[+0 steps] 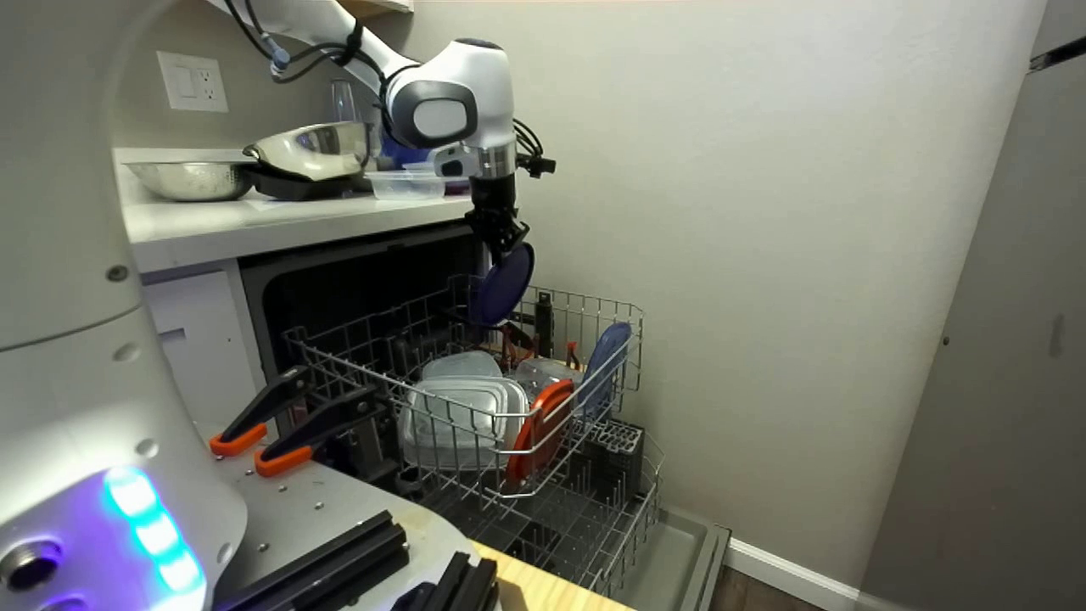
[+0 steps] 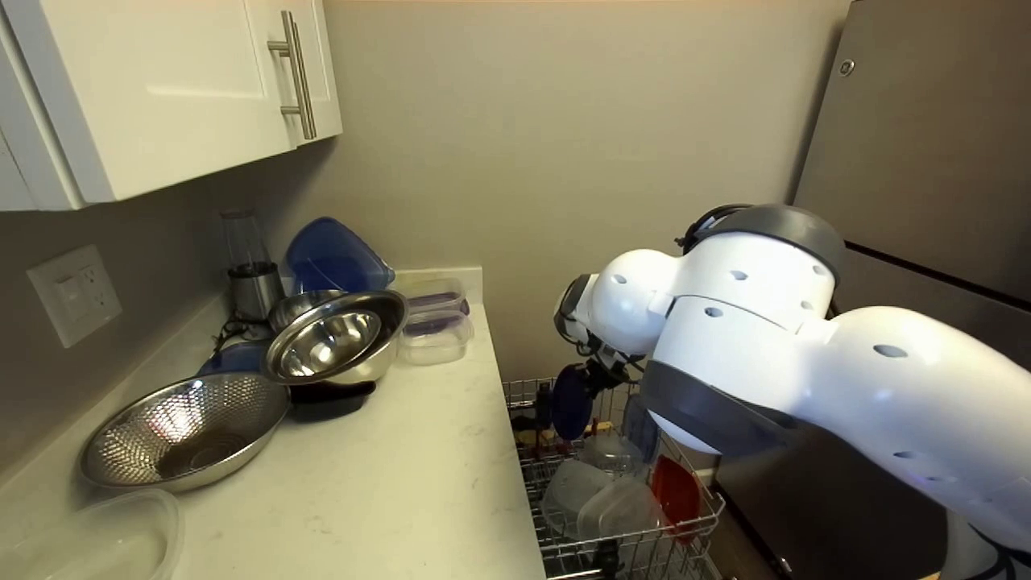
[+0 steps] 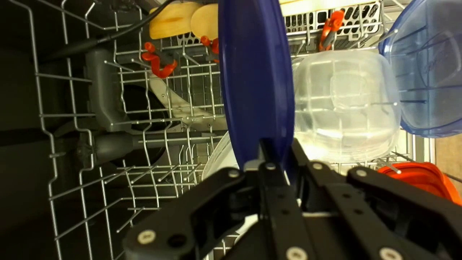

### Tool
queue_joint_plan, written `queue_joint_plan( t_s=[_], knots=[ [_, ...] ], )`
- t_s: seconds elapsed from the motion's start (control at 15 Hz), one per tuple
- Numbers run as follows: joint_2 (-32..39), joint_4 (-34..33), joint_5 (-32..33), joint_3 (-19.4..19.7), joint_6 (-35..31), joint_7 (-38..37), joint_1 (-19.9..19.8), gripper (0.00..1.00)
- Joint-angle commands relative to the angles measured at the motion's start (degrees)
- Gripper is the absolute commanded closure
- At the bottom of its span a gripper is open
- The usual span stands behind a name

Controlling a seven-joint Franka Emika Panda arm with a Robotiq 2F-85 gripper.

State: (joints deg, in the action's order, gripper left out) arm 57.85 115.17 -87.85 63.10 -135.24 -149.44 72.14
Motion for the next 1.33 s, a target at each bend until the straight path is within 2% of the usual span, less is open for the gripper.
queue_joint_plan(
  t_s=[0.0, 0.6, 1.13, 1.2, 1.27],
  knots=[
    [2.39, -2.46, -1.65, -0.33, 0.24, 0.0, -0.65, 0.97],
    [5.77, -7.75, -0.93, -1.54, 0.66, 0.0, -0.64, 0.97],
    [7.41, -8.48, -0.49, -1.65, 1.34, 0.0, 0.33, 0.97],
    [0.17, -8.48, 6.17, -9.3, -6.66, 0.0, -4.3, 0.97],
    [6.51, -8.69, 1.49, -3.7, -1.37, 0.0, -0.51, 0.89]
  ],
)
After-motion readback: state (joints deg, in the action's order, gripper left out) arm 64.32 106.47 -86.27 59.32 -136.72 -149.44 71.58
